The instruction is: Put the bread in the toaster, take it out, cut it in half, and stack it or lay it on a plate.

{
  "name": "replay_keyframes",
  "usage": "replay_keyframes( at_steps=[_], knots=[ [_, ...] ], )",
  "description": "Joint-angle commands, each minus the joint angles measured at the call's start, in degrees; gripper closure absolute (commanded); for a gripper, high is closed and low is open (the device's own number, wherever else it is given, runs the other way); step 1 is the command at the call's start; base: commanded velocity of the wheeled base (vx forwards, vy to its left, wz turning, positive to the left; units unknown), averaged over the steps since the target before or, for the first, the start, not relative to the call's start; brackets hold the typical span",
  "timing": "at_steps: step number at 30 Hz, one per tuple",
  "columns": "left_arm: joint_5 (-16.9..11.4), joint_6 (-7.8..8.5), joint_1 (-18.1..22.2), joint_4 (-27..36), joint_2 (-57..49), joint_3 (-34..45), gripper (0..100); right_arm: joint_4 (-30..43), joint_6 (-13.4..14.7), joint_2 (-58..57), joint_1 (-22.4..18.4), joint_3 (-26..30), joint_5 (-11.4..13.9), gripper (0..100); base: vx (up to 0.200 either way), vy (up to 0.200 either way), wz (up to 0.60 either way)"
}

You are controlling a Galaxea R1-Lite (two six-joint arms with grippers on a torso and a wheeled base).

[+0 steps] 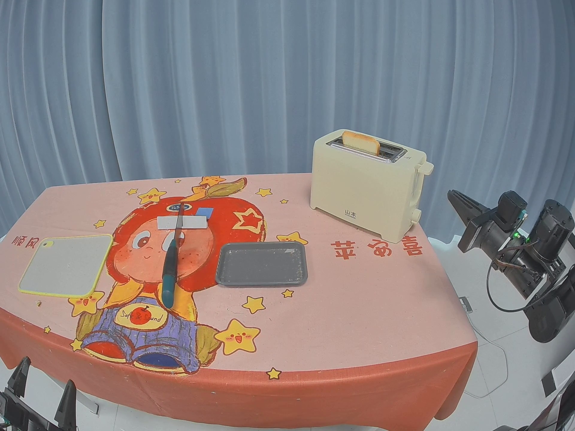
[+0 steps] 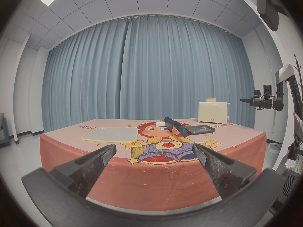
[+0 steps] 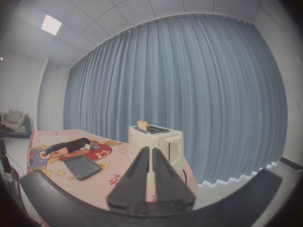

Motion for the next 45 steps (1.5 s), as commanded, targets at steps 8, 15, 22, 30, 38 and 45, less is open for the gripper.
replay_keyframes(
  at_steps=[8,15,22,30,38,45],
  knots=[
    [0.0,0.00,0.0,0.0,-0.9,1.0,0,-0.2,0.6,-0.7,0.5,-0.3,0.0,0,0.000,0.000,0.00],
    [0.0,0.00,0.0,0.0,-0.9,1.0,0,-0.1,0.8,-1.4,0.3,-0.7,-0.1,0,0.000,0.000,0.00],
    [0.0,0.00,0.0,0.0,-0.9,1.0,0,0.0,0.9,-1.4,0.0,-1.4,-0.1,0,0.000,0.000,0.00],
    [0.0,0.00,0.0,0.0,-0.9,1.0,0,0.0,0.9,-1.3,0.0,-1.5,-0.1,0,0.000,0.000,0.00],
    [0.0,0.00,0.0,0.0,-0.9,1.0,0,0.0,0.9,-1.4,0.1,-1.9,0.0,0,0.000,0.000,0.00],
    [0.0,0.00,0.0,0.0,-0.9,1.0,0,1.6,1.0,-2.0,0.0,-4.7,0.4,0,0.000,0.000,0.00]
  ],
)
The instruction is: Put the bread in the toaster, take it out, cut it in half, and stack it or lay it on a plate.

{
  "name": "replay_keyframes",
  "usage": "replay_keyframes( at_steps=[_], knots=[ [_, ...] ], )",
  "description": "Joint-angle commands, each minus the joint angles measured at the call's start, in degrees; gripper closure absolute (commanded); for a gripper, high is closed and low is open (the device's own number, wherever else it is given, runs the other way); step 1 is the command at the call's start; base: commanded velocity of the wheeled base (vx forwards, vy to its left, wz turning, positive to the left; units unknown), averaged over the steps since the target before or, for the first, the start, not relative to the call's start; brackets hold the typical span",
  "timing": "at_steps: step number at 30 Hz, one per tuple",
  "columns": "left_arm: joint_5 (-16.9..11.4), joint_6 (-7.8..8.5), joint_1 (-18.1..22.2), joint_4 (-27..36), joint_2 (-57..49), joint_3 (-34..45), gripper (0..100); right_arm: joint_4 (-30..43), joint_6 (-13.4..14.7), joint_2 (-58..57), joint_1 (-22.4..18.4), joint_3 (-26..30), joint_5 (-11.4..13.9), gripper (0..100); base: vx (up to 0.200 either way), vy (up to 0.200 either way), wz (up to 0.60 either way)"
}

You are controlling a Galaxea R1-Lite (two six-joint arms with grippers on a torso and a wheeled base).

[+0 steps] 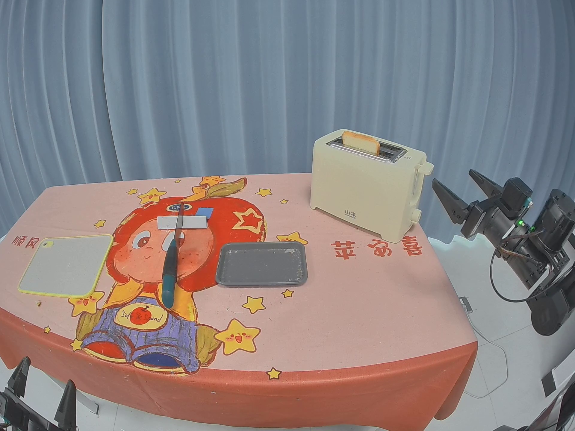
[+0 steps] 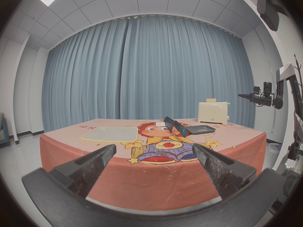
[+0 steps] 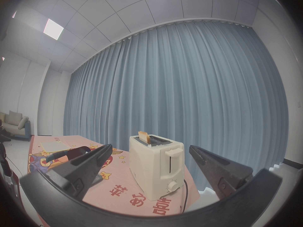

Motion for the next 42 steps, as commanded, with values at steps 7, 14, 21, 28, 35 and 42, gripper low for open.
replay_keyframes(
  at_steps=[7,14,21,28,35,42],
  knots=[
    [0.0,0.00,0.0,0.0,-0.9,1.0,0,12.8,0.8,-4.1,-0.1,-6.5,0.8,0,0.000,0.000,0.00],
    [0.0,0.00,0.0,0.0,-0.9,1.0,0,22.1,0.5,-4.3,-1.2,-12.0,0.9,0,0.000,0.000,0.00],
    [0.0,0.00,0.0,0.0,-0.9,1.0,0,30.7,0.1,-5.3,-1.6,-16.7,0.8,0,0.000,0.000,0.00],
    [0.0,0.00,0.0,0.0,-0.9,1.0,0,38.6,-0.1,-5.7,-3.3,-22.2,0.9,0,0.000,0.000,0.00],
    [0.0,0.00,0.0,0.0,-0.9,1.0,0,43.4,-2.3,-5.2,-4.6,-26.1,3.4,0,0.000,0.000,0.00],
    [0.0,0.00,0.0,0.0,-0.9,1.0,0,50.0,-2.5,-3.9,-4.2,-32.1,5.8,0,0.000,0.000,0.00]
  ],
)
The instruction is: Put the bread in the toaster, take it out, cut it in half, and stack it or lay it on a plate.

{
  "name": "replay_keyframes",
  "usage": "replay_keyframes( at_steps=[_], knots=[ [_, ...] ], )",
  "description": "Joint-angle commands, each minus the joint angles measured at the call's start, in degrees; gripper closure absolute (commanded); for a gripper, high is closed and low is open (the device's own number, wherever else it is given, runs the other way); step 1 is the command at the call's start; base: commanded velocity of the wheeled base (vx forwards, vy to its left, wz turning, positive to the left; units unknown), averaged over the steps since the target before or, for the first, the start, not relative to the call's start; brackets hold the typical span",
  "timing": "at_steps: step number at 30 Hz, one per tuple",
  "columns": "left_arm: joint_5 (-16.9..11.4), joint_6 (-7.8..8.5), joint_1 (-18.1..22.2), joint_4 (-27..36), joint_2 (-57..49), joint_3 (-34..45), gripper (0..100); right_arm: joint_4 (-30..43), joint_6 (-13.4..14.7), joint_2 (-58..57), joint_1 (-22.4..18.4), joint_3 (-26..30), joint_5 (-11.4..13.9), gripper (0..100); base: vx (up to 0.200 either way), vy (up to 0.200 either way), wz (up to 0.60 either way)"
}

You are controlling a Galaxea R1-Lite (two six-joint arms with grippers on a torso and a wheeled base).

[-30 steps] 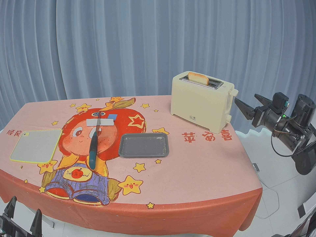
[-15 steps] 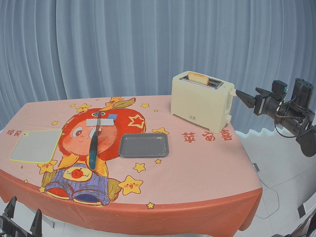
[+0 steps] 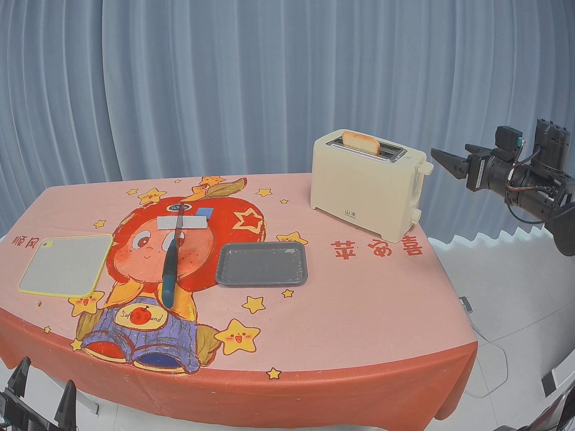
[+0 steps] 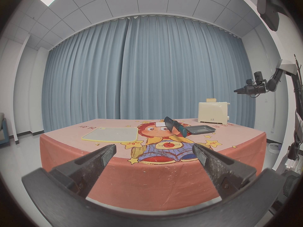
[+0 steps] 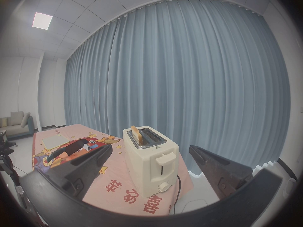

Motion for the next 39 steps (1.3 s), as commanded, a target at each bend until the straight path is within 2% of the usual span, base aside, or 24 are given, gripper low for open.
replay_keyframes(
  at_steps=[1,5,7,17,19,24,27,31,39],
  knots=[
    [0.0,0.02,0.0,0.0,-0.9,1.0,0,3.0,0.0,1.8,0.3,-5.0,0.4,0,0.000,0.000,0.00],
    [0.0,0.02,0.0,0.0,-0.9,1.0,0,5.1,-0.5,4.9,0.7,-8.9,0.6,0,0.000,0.000,0.00],
    [0.0,0.02,0.0,0.0,-0.9,1.0,0,5.4,-2.0,7.3,1.5,-11.4,0.8,0,0.000,0.000,0.00],
    [0.0,0.02,0.0,0.0,-0.9,1.0,0,7.6,-2.9,14.0,4.4,-19.2,1.0,0,0.000,0.000,0.00],
    [0.0,0.02,0.0,0.0,-0.9,1.0,0,8.8,-2.9,16.9,5.5,-23.1,1.0,0,0.000,0.000,0.00],
    [0.0,0.02,0.0,0.0,-0.9,1.0,0,10.8,-3.3,20.0,6.8,-27.9,0.9,0,0.000,0.000,0.00],
    [0.0,0.02,0.0,0.0,-0.9,1.0,0,12.2,-3.7,21.1,6.9,-29.7,0.9,0,0.000,0.000,0.00],
    [0.0,0.02,0.0,0.0,-0.9,1.0,0,12.5,-3.8,25.1,7.0,-35.0,0.9,0,0.000,0.000,0.00],
    [0.0,0.02,0.0,0.0,-0.9,1.0,0,16.3,-4.6,28.1,7.0,-40.3,0.8,0,0.000,0.000,0.00]
  ],
)
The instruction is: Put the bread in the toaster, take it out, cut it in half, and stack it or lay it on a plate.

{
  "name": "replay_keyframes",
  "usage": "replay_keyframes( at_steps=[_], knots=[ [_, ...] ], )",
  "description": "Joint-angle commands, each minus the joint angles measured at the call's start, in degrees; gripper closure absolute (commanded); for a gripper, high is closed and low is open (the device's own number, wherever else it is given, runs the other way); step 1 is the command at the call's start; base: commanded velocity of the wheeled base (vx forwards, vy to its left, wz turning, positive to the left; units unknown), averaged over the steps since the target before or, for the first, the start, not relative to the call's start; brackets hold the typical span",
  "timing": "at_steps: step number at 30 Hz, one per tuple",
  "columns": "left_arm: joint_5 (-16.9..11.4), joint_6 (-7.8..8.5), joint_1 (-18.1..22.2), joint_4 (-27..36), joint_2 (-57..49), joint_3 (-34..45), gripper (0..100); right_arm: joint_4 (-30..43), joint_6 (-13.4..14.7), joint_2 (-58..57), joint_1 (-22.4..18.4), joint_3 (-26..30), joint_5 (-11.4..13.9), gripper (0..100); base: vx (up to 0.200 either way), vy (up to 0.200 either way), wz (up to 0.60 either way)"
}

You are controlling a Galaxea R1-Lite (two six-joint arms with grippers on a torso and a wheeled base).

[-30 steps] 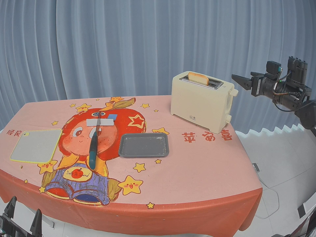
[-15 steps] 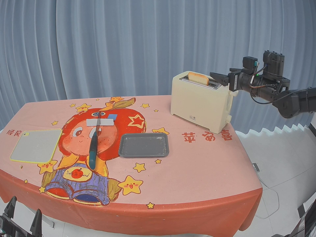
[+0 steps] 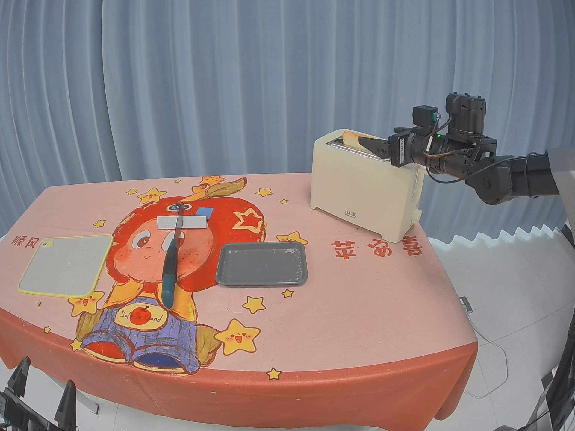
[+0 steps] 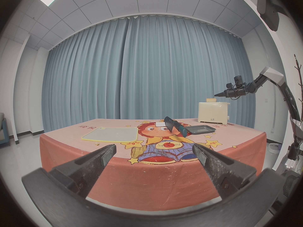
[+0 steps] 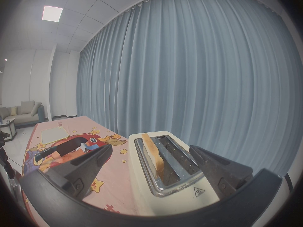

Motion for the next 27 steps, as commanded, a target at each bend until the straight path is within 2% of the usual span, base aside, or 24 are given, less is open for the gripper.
replay_keyframes(
  at_steps=[1,16,17,27],
  knots=[
    [0.0,0.02,0.0,0.0,-0.9,1.0,0,0.9,-0.2,3.5,-0.1,-3.7,0.0,0,0.000,0.000,0.00],
    [0.0,0.02,0.0,0.0,-0.9,1.0,0,1.3,-0.4,6.4,-0.4,-7.0,-0.6,0,0.000,0.000,0.00],
    [0.0,0.02,0.0,0.0,-0.9,1.0,0,1.6,-0.5,6.5,-0.4,-7.0,-0.6,100,0.000,0.000,0.00],
    [0.0,0.02,0.0,0.0,-0.9,1.0,0,2.8,-0.6,6.8,-0.1,-7.0,-0.7,100,0.000,0.000,0.00]
  ],
)
